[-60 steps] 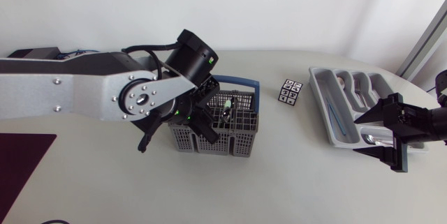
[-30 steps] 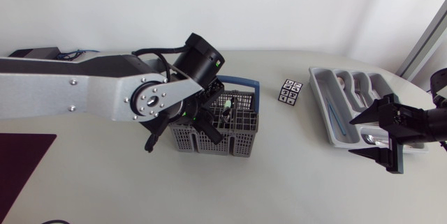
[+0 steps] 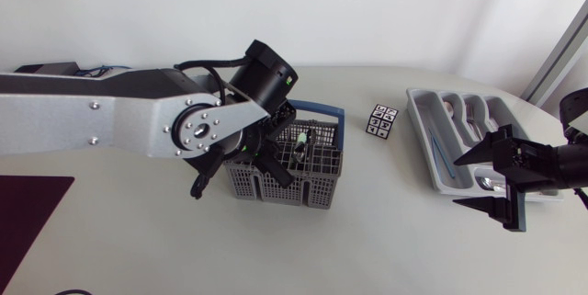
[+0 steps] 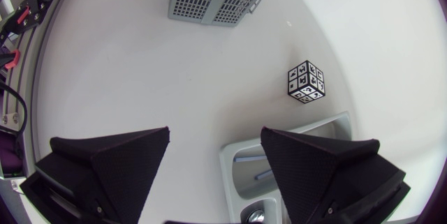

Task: Transfer all utensils from the basket to the drawer tray.

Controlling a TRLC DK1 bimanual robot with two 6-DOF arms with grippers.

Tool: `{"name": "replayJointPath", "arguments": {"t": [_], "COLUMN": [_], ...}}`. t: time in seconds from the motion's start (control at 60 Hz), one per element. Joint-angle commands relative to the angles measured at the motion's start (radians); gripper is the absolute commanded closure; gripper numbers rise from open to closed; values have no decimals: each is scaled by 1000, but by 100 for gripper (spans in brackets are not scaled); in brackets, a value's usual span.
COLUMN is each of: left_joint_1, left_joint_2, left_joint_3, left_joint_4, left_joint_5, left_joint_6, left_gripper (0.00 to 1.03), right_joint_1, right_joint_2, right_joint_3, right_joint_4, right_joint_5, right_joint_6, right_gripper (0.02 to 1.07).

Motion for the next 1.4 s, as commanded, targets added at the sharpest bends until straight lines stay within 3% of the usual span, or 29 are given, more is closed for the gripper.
{"name": "replayJointPath", "arguments": {"t": [0.0, 0.4, 0.7, 0.95, 1.083, 1.283, 1.383], "left_joint_1": [-12, 2, -75, -159, -162, -145, -128], "left_joint_2": [-39, -160, -265, -345, -349, -260, -197], "left_joint_3": [26, -17, -17, 6, 84, 208, 268], "left_joint_4": [-8, -4, -14, -109, -163, -214, -254], "left_joint_5": [-14, -39, -140, -175, -128, -45, 18], "left_joint_6": [15, 45, 239, 388, 342, 124, 31], "left_gripper": [100, 100, 100, 100, 100, 100, 100], "right_joint_1": [14, 83, 200, 277, 324, 428, 531], "right_joint_2": [-17, -63, -149, -200, -249, -349, -389], "right_joint_3": [-29, -43, -82, -86, -86, -66, -59], "right_joint_4": [2, 4, 94, 183, 221, 247, 247], "right_joint_5": [-12, -9, -15, -38, -41, -33, 16], "right_joint_6": [19, 85, 260, 429, 550, 849, 908], "right_gripper": [13, 13, 13, 12, 9, 10, 10]}}
